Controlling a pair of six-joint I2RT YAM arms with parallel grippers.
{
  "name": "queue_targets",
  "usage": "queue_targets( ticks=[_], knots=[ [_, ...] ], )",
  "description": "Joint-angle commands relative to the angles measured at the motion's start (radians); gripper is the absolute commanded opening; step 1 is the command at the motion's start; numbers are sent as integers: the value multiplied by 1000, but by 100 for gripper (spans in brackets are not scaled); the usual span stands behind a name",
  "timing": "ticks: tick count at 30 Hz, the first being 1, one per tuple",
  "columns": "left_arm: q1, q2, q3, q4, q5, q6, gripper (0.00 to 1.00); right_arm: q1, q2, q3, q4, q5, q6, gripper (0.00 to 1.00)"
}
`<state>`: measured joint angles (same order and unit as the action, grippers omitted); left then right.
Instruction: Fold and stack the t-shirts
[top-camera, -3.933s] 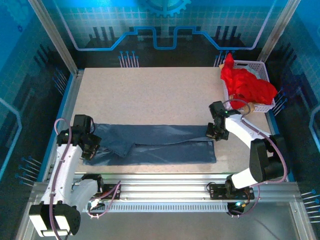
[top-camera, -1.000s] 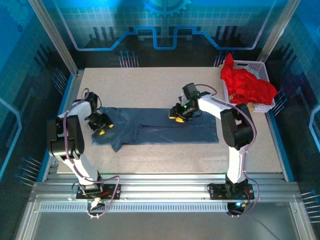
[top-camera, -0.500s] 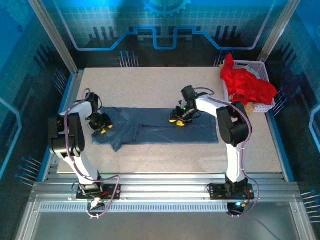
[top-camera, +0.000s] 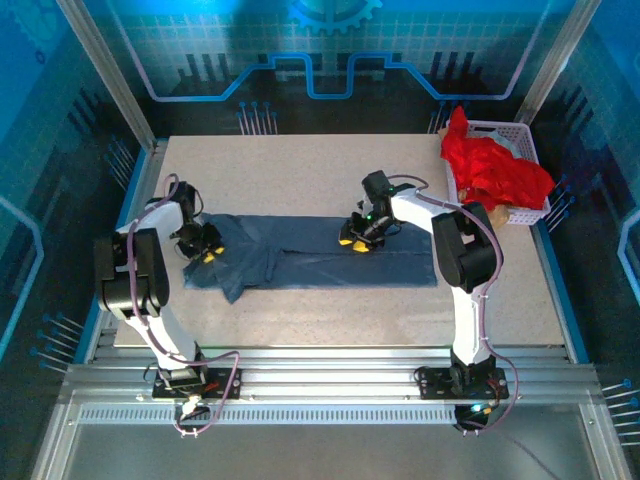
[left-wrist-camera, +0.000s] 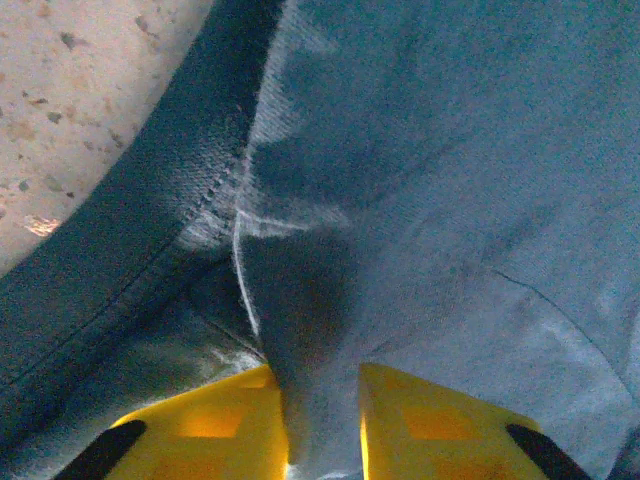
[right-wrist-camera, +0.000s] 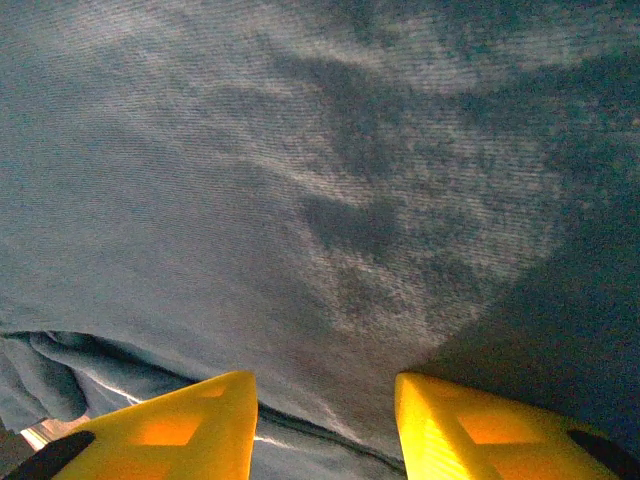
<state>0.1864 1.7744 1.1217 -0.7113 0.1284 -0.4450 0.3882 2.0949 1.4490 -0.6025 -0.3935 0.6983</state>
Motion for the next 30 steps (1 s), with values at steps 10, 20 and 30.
queue_targets(
  ticks=[10, 20, 30],
  knots=[
    [5, -62, 70, -79, -2, -11, 0, 14, 63, 35, -102, 50, -22, 40],
    [6, 5, 212, -178, -38, 21, 0, 15, 93, 68, -153, 79, -40, 39],
    [6, 107, 346, -233, -70, 70, 0, 18, 92, 63, -164, 82, -48, 39]
  ],
)
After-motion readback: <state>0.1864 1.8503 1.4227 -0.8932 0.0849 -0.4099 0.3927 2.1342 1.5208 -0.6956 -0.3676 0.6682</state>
